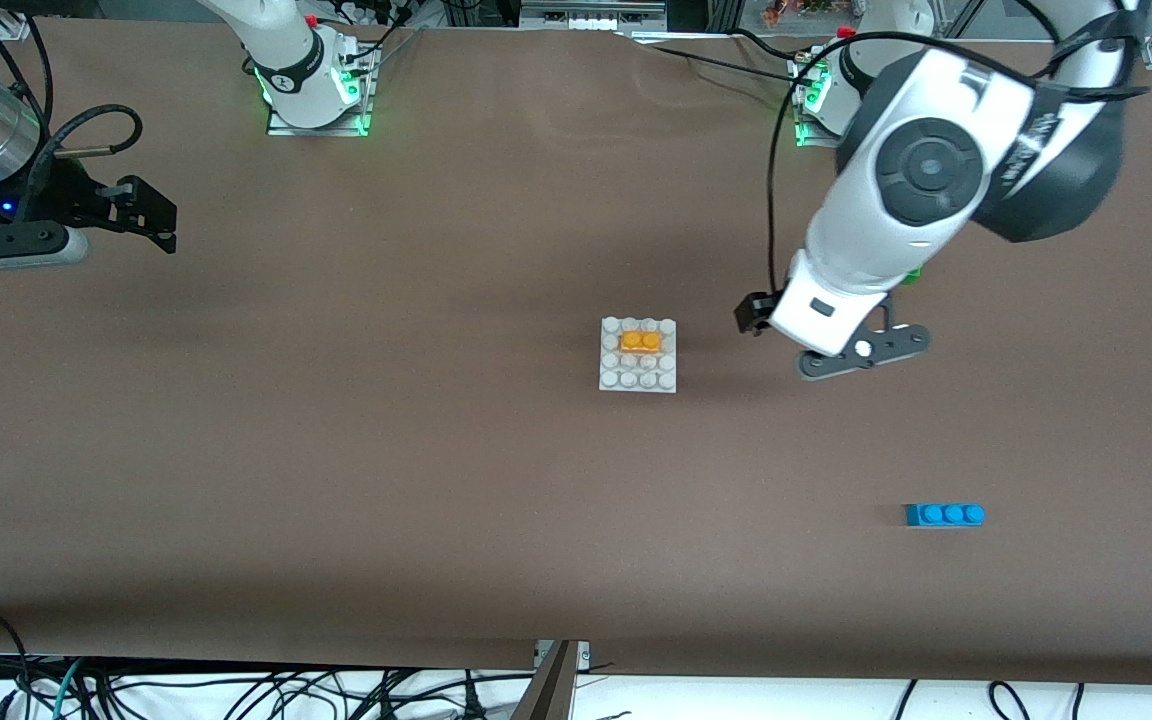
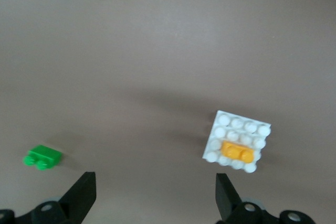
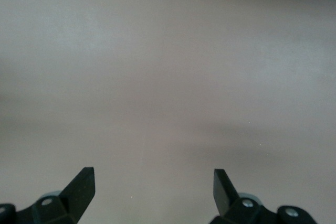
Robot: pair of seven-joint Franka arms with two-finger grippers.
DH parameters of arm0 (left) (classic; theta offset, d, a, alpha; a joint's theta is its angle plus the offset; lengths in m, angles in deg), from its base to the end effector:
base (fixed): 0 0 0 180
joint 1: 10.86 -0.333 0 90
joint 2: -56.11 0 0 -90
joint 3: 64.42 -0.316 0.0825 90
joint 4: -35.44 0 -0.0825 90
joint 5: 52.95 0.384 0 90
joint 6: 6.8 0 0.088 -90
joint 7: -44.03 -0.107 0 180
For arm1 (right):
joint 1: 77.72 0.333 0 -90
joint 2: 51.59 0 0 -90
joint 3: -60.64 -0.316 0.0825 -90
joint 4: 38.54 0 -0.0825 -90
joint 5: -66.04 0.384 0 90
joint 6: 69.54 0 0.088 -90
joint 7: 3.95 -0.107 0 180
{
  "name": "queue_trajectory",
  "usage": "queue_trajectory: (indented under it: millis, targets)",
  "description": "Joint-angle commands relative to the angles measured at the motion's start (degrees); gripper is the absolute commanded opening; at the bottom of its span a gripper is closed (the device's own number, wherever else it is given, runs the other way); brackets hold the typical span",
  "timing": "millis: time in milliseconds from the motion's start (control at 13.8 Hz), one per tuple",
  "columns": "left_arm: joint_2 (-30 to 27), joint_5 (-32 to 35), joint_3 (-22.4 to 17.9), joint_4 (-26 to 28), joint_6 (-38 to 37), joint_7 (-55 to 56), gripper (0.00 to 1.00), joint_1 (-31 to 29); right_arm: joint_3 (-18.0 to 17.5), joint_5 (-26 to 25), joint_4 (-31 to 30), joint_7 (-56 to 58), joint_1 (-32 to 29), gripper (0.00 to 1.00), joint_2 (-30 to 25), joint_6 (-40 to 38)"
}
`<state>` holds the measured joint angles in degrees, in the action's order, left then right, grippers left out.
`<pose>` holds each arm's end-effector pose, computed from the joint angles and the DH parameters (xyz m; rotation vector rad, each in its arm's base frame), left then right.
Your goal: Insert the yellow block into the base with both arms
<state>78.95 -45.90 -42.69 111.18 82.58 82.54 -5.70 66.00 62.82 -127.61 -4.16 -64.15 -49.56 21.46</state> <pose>0.6098 -0.2453 0.5107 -3.0652 -0.3283 0.1925 0.5618 0.0760 0.6141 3.0745 0.2167 0.0043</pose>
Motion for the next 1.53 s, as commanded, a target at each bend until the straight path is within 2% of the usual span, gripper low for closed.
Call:
queue_trajectory:
  millis: [0, 145, 291, 363, 509, 654, 727, 1017, 1308, 1453]
  targets:
    - [0.18, -1.7, 0.06, -3.92, -4.12, -15.42, 1.0, -5.31, -0.08, -0.38, 0.74, -0.49, -0.13, 1.0, 0.17, -0.91]
    - [-0.77, -2.22, -1.34, -4.28, -4.04, -23.01, 1.0, -7.52, 0.09, -0.38, 0.65, -0.58, -0.22, 1.0, 0.17, -0.91]
    - [-4.37, -2.31, -5.46, -2.88, -3.34, -26.8, 1.0, -7.53, 0.1, -0.38, 0.74, -0.58, -0.22, 1.0, 0.17, -0.91]
    - [-7.26, -2.4, -8.26, 0.26, -2.55, -27.78, 1.0, -7.01, 0.1, -0.38, 0.74, -0.67, -0.22, 1.0, 0.17, -0.91]
    - [-11.66, -4.23, -10.74, 7.55, 3.67, -29.27, 1.0, -7.35, 0.1, -0.38, 0.74, -0.67, -0.22, 1.0, 0.17, -0.91]
    - [-13.34, -6.79, -15.83, 9.68, 5.09, -36.1, 1.0, -6.92, 0.1, -0.38, 0.74, -0.67, -0.22, 1.0, 0.17, -0.91]
    - [-15.0, -6.79, -16.72, 12.3, 6.58, -39.36, 1.0, -6.92, 0.1, -0.38, 0.74, -0.67, -0.22, 1.0, 0.17, -0.91]
    - [-18.88, -6.61, -16.99, 17.59, 7.56, -40.35, 1.0, -7.0, 0.1, -0.38, 0.74, -0.67, -0.22, 1.0, 0.08, -0.91]
    - [-22.31, -6.18, -17.43, 20.4, 7.92, -40.0, 1.0, -7.44, 0.1, -0.38, 0.74, -0.67, -0.22, 1.0, 0.17, -0.91]
    - [-25.47, -6.18, -17.52, 24.79, 8.18, -40.09, 1.0, -7.53, 0.1, -0.38, 0.74, -0.67, -0.22, 1.0, 0.08, -0.91]
